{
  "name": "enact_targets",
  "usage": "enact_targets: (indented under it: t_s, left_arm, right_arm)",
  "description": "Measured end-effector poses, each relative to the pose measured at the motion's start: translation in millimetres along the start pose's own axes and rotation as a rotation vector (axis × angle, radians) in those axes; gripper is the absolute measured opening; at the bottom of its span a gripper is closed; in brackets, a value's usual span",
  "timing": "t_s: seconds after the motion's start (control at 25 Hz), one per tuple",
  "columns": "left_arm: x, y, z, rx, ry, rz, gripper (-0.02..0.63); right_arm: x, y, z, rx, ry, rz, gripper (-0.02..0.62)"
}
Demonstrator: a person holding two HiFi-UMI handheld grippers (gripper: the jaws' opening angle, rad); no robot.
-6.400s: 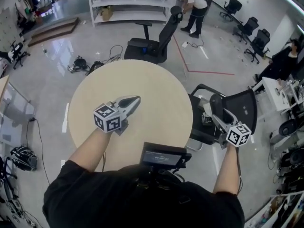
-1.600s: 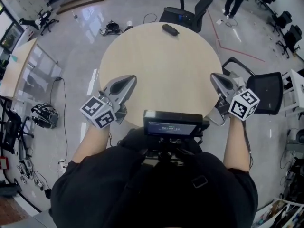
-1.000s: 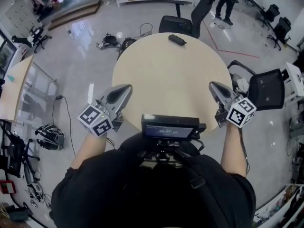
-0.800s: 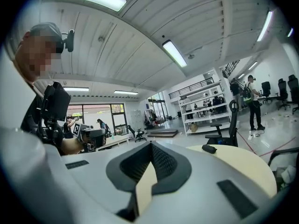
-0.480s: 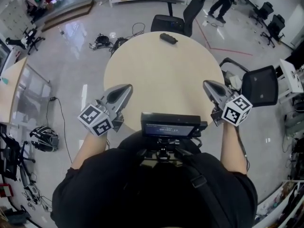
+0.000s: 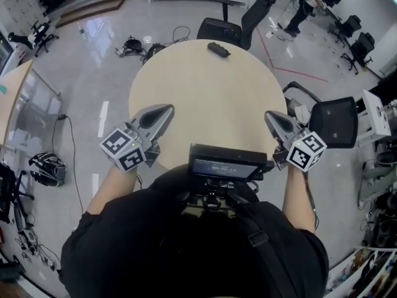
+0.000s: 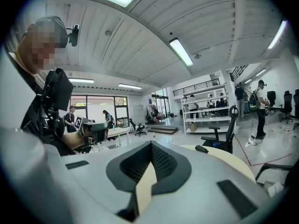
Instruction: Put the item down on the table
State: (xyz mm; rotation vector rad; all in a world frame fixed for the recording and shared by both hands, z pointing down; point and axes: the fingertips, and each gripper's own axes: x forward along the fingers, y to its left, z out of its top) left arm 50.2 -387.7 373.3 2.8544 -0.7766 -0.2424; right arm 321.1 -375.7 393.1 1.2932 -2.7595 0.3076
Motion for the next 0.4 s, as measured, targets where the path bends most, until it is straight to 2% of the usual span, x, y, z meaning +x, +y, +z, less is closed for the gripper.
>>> enact_targets:
  t_s: [0.4]
  left_arm:
    - [-2.6,-0.4,-1.2,-0.006,0.001,0.012,0.002]
  right_arm:
    - [2.1,1.8,-1.3,-0.012,0.011,0.016,0.005]
